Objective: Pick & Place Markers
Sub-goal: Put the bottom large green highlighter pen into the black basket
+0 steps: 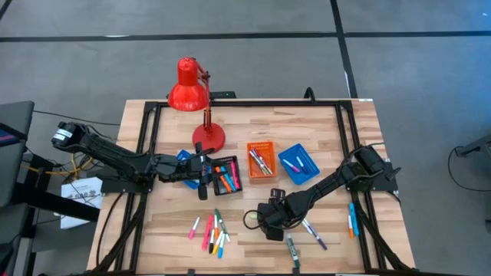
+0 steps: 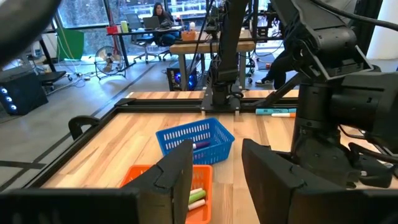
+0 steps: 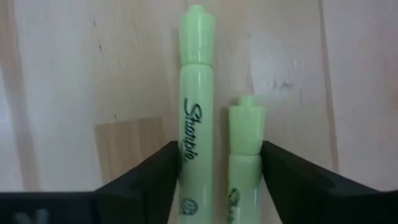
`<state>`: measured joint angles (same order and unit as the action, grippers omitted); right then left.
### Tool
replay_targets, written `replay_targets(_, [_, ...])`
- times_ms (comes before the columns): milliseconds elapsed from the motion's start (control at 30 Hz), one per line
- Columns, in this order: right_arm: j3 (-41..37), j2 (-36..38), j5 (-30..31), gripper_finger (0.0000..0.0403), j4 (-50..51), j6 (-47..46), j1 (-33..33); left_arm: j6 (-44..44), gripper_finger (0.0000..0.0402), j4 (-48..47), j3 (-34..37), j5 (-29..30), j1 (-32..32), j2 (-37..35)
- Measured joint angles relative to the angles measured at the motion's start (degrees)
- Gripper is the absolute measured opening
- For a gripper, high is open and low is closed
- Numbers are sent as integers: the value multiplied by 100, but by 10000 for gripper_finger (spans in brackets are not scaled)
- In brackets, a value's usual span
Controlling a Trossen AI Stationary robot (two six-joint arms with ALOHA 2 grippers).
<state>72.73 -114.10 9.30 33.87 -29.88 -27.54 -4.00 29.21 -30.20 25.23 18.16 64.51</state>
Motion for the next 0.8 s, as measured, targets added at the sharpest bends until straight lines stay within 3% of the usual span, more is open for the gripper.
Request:
replay_targets(200, [7,30,-17,252,214,38,-1,0,135,-2,0,0,1,0])
replay_targets(400, [143,54,140,254,161,72,-92,1,135,-9,0,0,-1,0])
replay_targets(800, [24,42,312,255,-628,1089,-31,1,135,-24,-2,0,0,0])
